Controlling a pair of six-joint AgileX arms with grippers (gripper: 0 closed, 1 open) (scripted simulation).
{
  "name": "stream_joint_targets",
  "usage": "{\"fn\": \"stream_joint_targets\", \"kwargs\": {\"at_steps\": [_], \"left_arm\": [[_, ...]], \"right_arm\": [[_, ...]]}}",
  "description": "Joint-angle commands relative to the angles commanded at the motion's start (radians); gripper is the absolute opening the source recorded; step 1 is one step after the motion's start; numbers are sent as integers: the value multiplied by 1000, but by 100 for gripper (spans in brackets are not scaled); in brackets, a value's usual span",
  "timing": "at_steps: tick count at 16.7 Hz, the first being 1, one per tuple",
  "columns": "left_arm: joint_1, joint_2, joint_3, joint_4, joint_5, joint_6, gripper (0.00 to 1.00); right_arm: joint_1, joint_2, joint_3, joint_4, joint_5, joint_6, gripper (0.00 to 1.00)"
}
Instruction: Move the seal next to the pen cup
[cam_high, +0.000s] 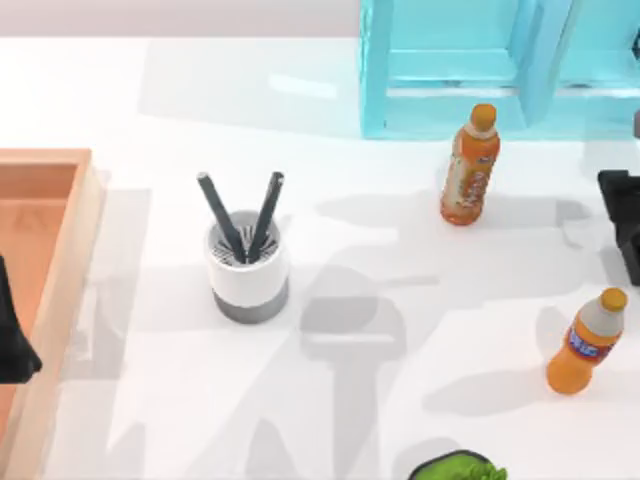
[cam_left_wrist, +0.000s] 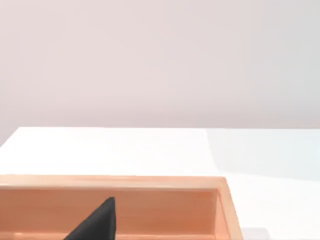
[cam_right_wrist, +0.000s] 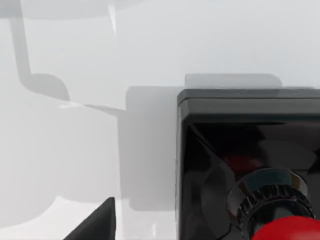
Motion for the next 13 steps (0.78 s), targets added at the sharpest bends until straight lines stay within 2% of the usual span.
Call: {"fn": "stream_joint_targets", "kwargs": {"at_steps": [2,13], "left_arm": [[0,0,0,0,0,0,100],[0,0,0,0,0,0,100]], "right_arm": [[0,0,0,0,0,0,100],[0,0,0,0,0,0,17]]}}
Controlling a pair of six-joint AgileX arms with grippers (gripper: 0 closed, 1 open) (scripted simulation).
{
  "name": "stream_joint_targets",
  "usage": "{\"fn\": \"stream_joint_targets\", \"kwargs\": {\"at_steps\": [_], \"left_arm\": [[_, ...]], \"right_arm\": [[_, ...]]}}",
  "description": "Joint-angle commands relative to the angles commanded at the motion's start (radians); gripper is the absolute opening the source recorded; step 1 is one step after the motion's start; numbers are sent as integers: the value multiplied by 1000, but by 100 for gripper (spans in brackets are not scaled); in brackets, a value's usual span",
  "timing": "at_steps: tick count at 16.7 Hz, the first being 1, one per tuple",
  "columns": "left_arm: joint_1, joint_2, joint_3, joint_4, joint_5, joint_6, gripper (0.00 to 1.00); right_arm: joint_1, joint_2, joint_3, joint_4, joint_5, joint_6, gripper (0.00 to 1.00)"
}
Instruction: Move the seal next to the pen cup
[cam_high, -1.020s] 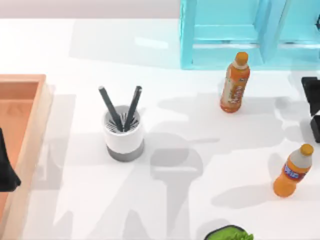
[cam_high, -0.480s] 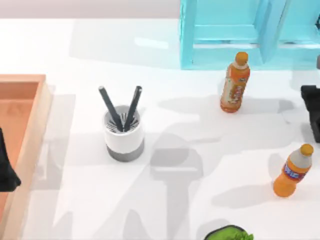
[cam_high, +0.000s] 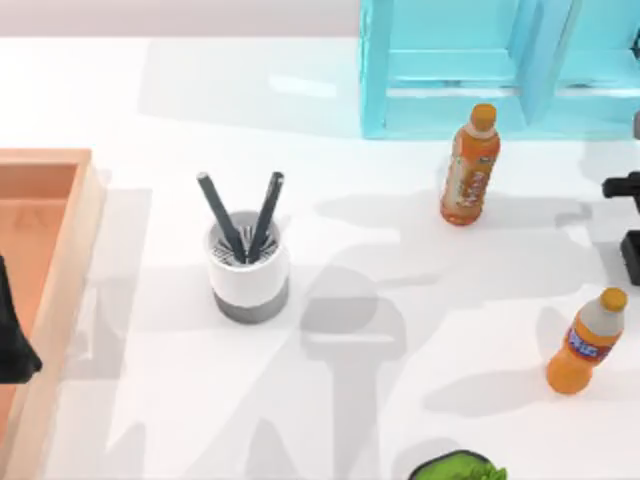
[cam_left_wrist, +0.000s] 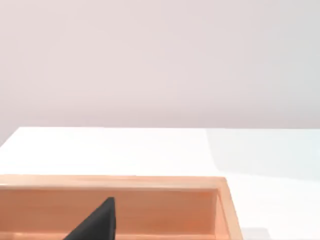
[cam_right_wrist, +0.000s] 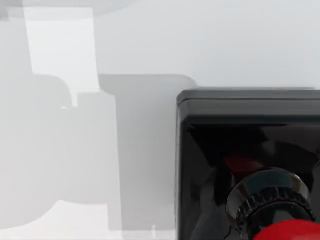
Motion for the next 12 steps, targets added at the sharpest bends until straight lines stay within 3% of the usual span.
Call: {"fn": "stream_joint_targets", "kwargs": {"at_steps": [2,3,12], "left_arm": [[0,0,0,0,0,0,100],[0,0,0,0,0,0,100],[0,0,0,0,0,0,100]], "right_arm": [[0,0,0,0,0,0,2],[0,0,0,0,0,0,0],[2,-1,3,-3,0,2,0]]}}
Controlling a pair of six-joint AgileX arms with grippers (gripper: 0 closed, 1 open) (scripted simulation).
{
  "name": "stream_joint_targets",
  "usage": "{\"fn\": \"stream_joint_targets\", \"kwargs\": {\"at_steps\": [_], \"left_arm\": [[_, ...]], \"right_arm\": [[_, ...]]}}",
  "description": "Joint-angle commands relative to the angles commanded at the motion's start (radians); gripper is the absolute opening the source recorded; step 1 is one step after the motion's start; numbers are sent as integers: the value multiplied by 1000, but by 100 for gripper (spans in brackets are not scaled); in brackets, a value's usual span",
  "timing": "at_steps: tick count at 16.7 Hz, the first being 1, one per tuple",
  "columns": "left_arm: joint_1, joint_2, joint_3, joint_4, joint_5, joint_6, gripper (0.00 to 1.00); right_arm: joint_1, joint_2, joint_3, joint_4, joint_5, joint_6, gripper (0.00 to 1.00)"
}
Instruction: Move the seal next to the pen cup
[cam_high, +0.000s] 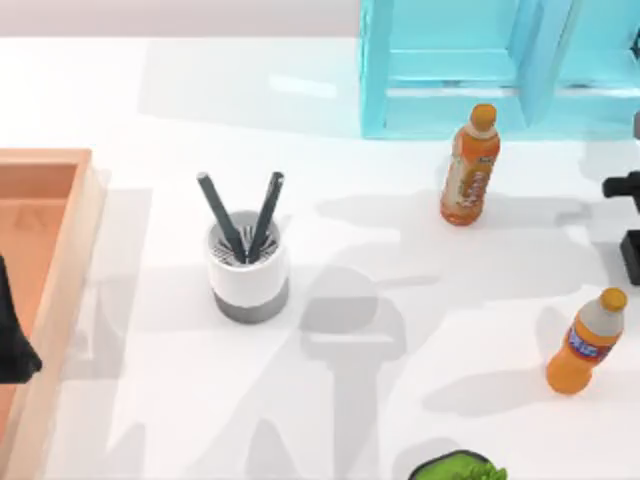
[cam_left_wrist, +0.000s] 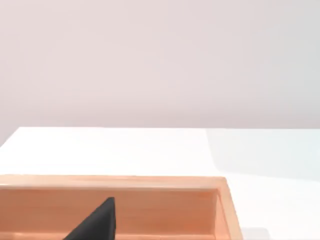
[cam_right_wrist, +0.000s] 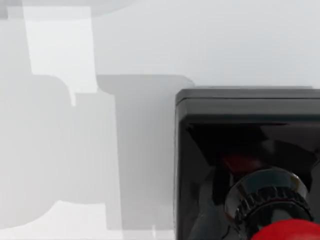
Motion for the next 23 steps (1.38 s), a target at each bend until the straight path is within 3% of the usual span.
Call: {"fn": "stream_joint_targets", "kwargs": {"at_steps": [4,13,23], "left_arm": [[0,0,0,0,0,0,100],[0,0,0,0,0,0,100],[0,0,0,0,0,0,100]], "right_arm": [[57,22,113,-107,0,64,0],[305,82,641,-557,0,306,0],[369,97,715,-610,6,378,0]]}}
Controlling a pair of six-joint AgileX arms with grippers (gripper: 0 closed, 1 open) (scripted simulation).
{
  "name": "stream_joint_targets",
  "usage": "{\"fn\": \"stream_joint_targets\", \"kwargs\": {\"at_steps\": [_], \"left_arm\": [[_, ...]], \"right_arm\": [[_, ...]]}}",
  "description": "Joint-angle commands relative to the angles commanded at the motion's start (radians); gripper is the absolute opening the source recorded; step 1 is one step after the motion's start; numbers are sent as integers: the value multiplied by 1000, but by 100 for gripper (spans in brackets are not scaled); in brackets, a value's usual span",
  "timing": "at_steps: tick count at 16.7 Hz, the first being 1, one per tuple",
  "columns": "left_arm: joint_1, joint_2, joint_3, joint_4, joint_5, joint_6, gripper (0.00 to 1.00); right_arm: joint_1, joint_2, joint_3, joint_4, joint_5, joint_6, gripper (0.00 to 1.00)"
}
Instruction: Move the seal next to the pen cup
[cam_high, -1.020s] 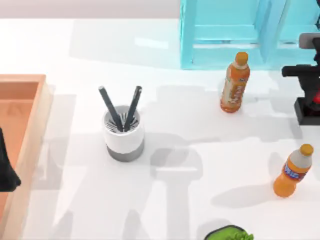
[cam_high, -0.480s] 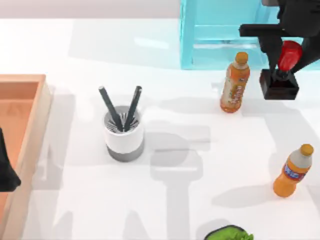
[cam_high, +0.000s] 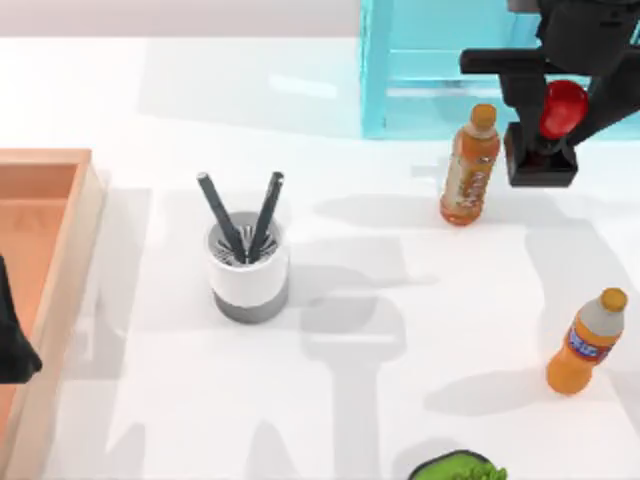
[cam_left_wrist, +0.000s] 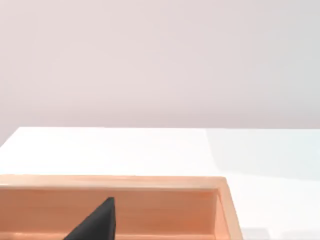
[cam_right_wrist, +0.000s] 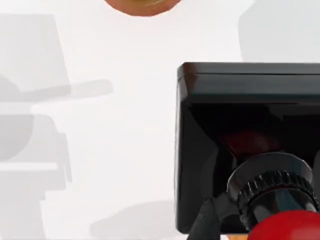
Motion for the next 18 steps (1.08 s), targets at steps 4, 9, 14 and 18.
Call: {"fn": "stream_joint_targets", "kwargs": {"at_steps": [4,9,14,18], "left_arm": [[0,0,0,0,0,0,100],[0,0,0,0,0,0,100],[0,0,0,0,0,0,100],[0,0,0,0,0,0,100]], "right_arm": [[156,52,87,-11,29,158,0],[383,116,200,-21,70,373,0],[431,129,224,-21,80,422,0],[427,113,186,10,78,422,0]]}}
